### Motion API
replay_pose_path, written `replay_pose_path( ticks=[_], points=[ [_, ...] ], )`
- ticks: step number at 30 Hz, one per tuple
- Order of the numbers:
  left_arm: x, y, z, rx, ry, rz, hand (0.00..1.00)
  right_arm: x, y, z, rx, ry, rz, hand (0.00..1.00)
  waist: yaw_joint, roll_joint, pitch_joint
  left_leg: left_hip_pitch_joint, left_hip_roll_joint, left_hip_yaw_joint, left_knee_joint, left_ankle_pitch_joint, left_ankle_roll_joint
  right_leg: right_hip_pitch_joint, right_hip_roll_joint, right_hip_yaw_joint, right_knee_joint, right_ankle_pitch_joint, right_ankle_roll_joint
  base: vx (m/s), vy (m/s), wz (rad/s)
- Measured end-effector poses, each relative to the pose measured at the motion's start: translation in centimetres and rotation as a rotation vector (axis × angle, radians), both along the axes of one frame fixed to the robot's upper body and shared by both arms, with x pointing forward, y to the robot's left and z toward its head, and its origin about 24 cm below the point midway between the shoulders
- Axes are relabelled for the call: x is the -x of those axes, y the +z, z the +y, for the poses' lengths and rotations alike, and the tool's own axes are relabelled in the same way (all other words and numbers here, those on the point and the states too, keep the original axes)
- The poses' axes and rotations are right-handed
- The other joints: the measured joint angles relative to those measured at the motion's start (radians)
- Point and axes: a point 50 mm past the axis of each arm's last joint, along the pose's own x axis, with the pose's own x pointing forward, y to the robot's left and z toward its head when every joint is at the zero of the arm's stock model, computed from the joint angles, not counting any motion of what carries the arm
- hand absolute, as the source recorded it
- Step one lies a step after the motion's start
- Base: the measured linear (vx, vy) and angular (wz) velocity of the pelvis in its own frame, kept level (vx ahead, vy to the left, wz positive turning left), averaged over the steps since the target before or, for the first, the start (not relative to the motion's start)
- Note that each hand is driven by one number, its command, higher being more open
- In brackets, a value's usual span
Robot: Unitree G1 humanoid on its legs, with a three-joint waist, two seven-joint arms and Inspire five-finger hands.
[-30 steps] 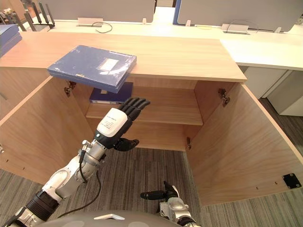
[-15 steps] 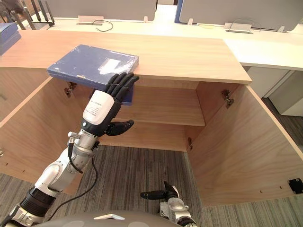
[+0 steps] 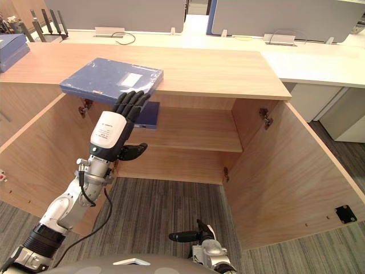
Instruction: Walk over to the cabinet, pick up the folder, carry it to the office cabinet, place the folder inside the office cabinet, then close the office cabinet door
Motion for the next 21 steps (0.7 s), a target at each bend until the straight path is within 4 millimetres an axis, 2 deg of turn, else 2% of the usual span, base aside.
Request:
replay_pose_path(
  ticks=[6,11,21],
  points=[
    [-0.5,-1.4,1.3,-0.059,0.076,0.050,1.00,-0.5,0.2,0.0,-0.001,0.000,-0.022,1.00,-0.021,0.004,0.007,0.015,0.004,0.015,-0.008,0.000,0.001,-0.002,0.012,0.020,0.000,-0.001,-0.001,0.03,0.017,-0.09],
    [-0.7,-1.1,1.4,-0.070,0.075,0.035,1.00,-0.6,0.3,0.1,-0.004,-0.002,-0.030,1.00,-0.027,0.002,0.013,0.019,0.000,0.014,-0.007,-0.001,-0.001,-0.001,0.011,0.020,0.000,-0.001,-0.001,0.04,0.029,-0.01],
    [-1.1,-0.1,2.9,-0.061,0.154,-0.009,1.00,-0.8,0.4,0.1,-0.006,-0.002,-0.038,1.00,-0.040,0.002,0.017,0.025,-0.001,0.007,-0.005,-0.005,-0.004,0.007,0.005,0.019,0.000,0.000,0.000,0.00,0.001,0.00]
  ],
)
